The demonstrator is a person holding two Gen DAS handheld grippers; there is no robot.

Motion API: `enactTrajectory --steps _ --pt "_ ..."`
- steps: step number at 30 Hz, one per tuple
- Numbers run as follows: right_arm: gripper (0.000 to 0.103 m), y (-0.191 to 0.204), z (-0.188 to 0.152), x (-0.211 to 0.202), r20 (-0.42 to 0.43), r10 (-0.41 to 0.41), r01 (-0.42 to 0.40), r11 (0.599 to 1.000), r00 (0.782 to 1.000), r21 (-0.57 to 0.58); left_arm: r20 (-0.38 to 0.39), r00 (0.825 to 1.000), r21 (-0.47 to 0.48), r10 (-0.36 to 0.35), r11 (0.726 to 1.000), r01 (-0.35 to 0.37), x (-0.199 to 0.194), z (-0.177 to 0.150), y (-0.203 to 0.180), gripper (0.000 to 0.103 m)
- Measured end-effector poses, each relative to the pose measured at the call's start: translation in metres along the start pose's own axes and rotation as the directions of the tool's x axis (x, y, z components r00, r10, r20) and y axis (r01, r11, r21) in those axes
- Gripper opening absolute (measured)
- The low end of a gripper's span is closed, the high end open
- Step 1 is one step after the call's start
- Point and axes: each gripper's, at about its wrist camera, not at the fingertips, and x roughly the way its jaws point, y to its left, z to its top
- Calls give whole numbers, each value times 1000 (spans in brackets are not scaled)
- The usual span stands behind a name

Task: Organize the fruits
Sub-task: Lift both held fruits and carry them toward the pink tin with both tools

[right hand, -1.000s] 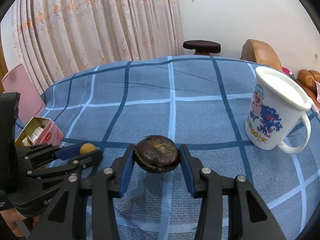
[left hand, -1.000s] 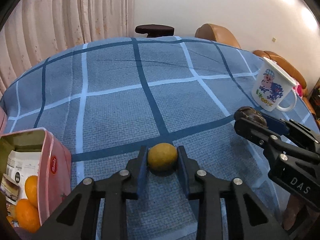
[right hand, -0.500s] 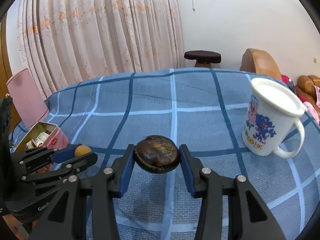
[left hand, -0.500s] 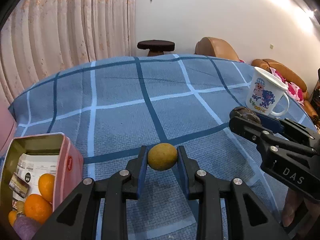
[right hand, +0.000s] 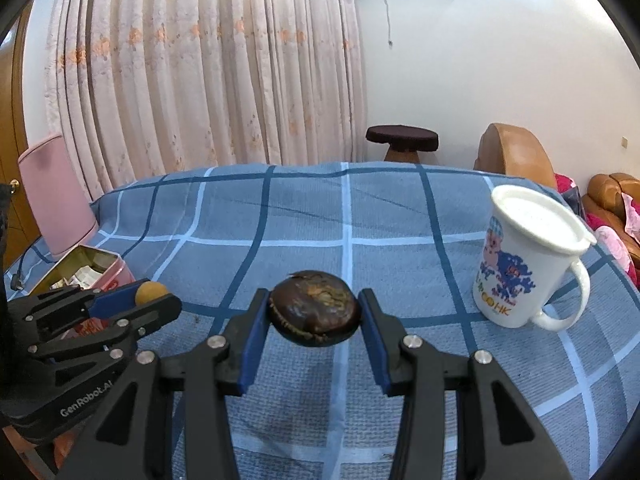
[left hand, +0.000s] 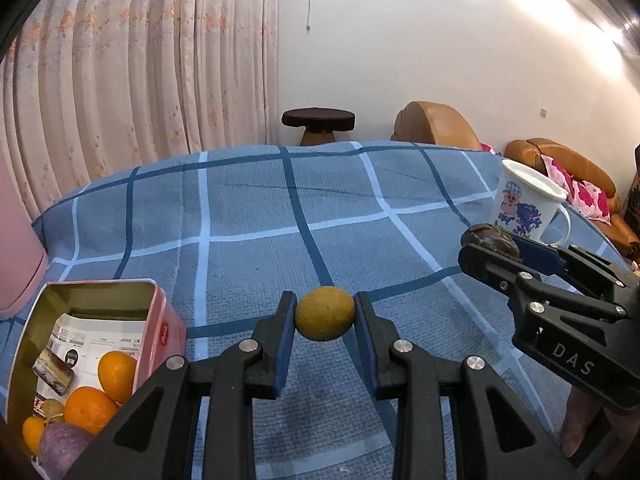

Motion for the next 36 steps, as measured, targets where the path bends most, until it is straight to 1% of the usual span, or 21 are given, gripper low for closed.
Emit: enactTrajectory --steps 7,15,22,28,36 --pt "47 5 0 -8 44 -17 18 1000 999 -17 22 1000 -5 5 1000 -5 -7 -3 0 31" --pt "47 12 -2 -15 76 -12 15 999 997 -32 52 999 3 7 1000 -8 -20 -10 -3 31" --pt "47 22 -9 -25 77 6 -3 999 997 -34 40 999 -8 7 1000 -6 -28 -18 1 31" --pt "47 29 -14 -29 51 37 -37 999 998 -17 27 1000 -20 15 1000 -14 -37 -26 8 31" --pt "47 50 -19 -30 36 71 -69 997 997 -46 46 998 -10 32 999 -32 -51 -34 14 31"
